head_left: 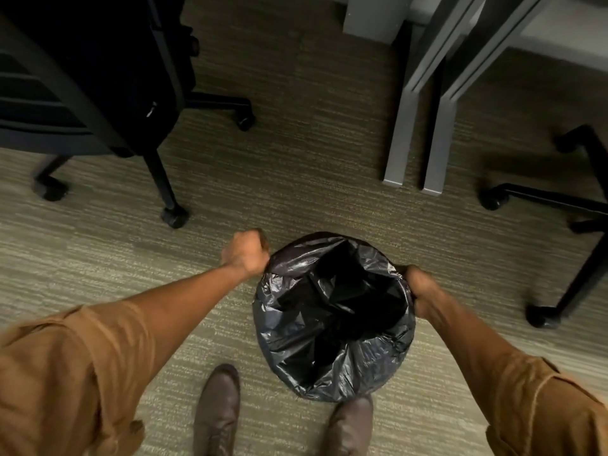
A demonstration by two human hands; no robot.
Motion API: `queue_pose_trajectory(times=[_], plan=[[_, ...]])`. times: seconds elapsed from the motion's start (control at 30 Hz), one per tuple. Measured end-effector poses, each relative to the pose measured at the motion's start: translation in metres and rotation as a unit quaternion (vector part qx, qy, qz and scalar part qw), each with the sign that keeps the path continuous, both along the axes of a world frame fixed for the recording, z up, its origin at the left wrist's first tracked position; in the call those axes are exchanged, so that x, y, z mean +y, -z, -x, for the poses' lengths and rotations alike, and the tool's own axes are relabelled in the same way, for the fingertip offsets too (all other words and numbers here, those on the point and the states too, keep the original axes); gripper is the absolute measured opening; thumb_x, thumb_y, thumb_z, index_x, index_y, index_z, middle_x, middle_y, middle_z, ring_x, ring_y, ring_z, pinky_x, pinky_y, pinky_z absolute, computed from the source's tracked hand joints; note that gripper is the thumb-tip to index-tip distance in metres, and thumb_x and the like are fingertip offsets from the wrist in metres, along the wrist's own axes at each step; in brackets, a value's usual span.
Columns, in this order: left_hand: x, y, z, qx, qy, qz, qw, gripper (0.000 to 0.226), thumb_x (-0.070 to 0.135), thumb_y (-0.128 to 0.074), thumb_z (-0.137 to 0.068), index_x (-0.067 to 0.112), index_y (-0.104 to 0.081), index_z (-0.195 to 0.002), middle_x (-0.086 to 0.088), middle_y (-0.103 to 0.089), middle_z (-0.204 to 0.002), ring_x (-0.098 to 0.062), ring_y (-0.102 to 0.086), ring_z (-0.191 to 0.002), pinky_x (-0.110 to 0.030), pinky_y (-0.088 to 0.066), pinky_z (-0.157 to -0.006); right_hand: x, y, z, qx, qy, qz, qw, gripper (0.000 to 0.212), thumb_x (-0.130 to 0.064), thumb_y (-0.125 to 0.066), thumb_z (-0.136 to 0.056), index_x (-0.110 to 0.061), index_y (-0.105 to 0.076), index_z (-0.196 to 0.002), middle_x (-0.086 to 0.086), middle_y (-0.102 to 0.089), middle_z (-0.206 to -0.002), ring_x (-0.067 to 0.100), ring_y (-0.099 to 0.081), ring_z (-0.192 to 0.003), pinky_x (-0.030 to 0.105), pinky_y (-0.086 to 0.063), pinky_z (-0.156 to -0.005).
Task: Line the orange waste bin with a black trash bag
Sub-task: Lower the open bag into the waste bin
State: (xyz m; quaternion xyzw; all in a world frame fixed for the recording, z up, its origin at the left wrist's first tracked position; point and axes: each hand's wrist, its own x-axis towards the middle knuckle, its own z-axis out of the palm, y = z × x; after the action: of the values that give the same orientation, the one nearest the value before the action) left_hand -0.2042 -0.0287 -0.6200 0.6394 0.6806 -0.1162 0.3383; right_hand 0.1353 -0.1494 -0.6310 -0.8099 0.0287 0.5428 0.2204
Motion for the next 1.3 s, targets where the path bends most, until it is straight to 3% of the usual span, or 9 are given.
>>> queue_pose_trajectory(times=[0.23,0.33,0.4,0.57,0.73,0.87,1.0,1.2,1.3], plan=[[-0.016,-0.035,-0.021,-0.211,-0.154,0.021,0.965,0.052,0.058,-0.056,-0.107,0.01,-0.075,-0.108,0.006,-0.056,-0.061,-0.014,-0.048,-0.051,-0.025,-0.037,-0.049,-0.005,-0.046,0.013,-0.254,-0.227,-0.125,0.932,0.055,-0.058,-0.05,-0.106,-0.009,-0.067,-0.126,0.017,-0.072,-0.111,0.035,-0.067,-0.105,0.04,-0.048,-0.087],[-0.022,-0.047,-0.018,-0.296,-0.144,0.066,0.942,0.098,0.095,-0.04,-0.087,0.014,-0.075,-0.13,-0.007,-0.081,-0.112,-0.022,-0.075,-0.102,-0.04,-0.06,-0.095,-0.004,-0.058,0.02,-0.181,-0.249,-0.23,0.923,0.052,-0.067,-0.052,-0.101,-0.027,-0.07,-0.129,0.003,-0.075,-0.122,0.024,-0.067,-0.116,0.043,-0.051,-0.101],[-0.025,-0.052,-0.02,-0.315,-0.125,0.122,0.933,0.118,0.105,-0.027,-0.078,0.023,-0.06,-0.155,-0.008,-0.053,-0.167,-0.032,-0.05,-0.155,-0.063,-0.033,-0.129,0.001,-0.059,0.023,-0.1,-0.266,-0.253,0.925,0.058,-0.079,-0.053,-0.093,-0.037,-0.071,-0.128,-0.005,-0.074,-0.131,0.019,-0.065,-0.127,0.046,-0.048,-0.113],[-0.035,-0.06,-0.022,-0.315,-0.088,0.22,0.919,0.096,0.091,-0.009,-0.094,0.036,-0.01,-0.173,-0.001,0.002,-0.183,-0.025,0.003,-0.171,-0.065,0.006,-0.135,0.008,-0.066,0.025,0.005,-0.276,-0.222,0.935,0.085,-0.078,-0.051,-0.093,-0.019,-0.054,-0.155,-0.009,-0.055,-0.151,0.017,-0.046,-0.147,0.035,-0.032,-0.119],[-0.037,-0.042,-0.005,-0.379,-0.187,0.322,0.847,0.11,0.101,-0.023,-0.086,0.036,-0.013,-0.175,-0.004,-0.012,-0.184,-0.025,-0.018,-0.17,-0.064,-0.014,-0.136,0.001,-0.065,0.02,0.021,-0.283,-0.204,0.937,0.079,-0.069,-0.044,-0.102,-0.018,-0.043,-0.162,0.0,-0.043,-0.168,0.023,-0.034,-0.158,0.034,-0.026,-0.119],[-0.037,-0.05,-0.01,-0.344,-0.217,0.165,0.899,0.091,0.081,-0.02,-0.103,0.024,-0.031,-0.172,-0.01,-0.026,-0.181,-0.032,-0.029,-0.166,-0.066,-0.016,-0.134,-0.006,-0.068,0.022,0.01,-0.254,-0.23,0.939,0.078,-0.071,-0.048,-0.097,-0.021,-0.051,-0.157,-0.017,-0.053,-0.145,0.014,-0.044,-0.144,0.031,-0.031,-0.115],[-0.032,-0.054,-0.012,-0.303,-0.2,0.132,0.922,0.046,0.046,-0.065,-0.105,0.007,-0.074,-0.126,-0.003,-0.073,-0.123,-0.016,-0.069,-0.114,-0.049,-0.045,-0.122,-0.004,-0.073,0.021,-0.01,-0.256,-0.253,0.933,0.067,-0.081,-0.055,-0.087,-0.036,-0.067,-0.135,-0.02,-0.066,-0.13,0.009,-0.057,-0.131,0.03,-0.043,-0.109],[-0.021,-0.043,-0.019,-0.303,-0.239,0.163,0.908,0.049,0.046,-0.072,-0.1,0.007,-0.074,-0.129,-0.017,-0.058,-0.161,-0.036,-0.048,-0.156,-0.054,-0.034,-0.13,0.016,-0.078,0.03,-0.016,-0.326,-0.23,0.917,0.045,-0.077,-0.054,-0.091,-0.042,-0.074,-0.111,-0.026,-0.069,-0.121,-0.001,-0.06,-0.121,0.022,-0.042,-0.1],[-0.022,-0.041,-0.016,-0.296,-0.228,0.172,0.911,0.059,0.065,-0.05,-0.105,0.015,-0.08,-0.117,-0.015,-0.07,-0.142,-0.029,-0.064,-0.136,-0.062,-0.033,-0.13,0.026,-0.08,0.033,0.0,-0.37,-0.19,0.91,0.039,-0.064,-0.049,-0.102,-0.036,-0.072,-0.118,-0.024,-0.066,-0.123,-0.002,-0.061,-0.114,0.015,-0.041,-0.096]])
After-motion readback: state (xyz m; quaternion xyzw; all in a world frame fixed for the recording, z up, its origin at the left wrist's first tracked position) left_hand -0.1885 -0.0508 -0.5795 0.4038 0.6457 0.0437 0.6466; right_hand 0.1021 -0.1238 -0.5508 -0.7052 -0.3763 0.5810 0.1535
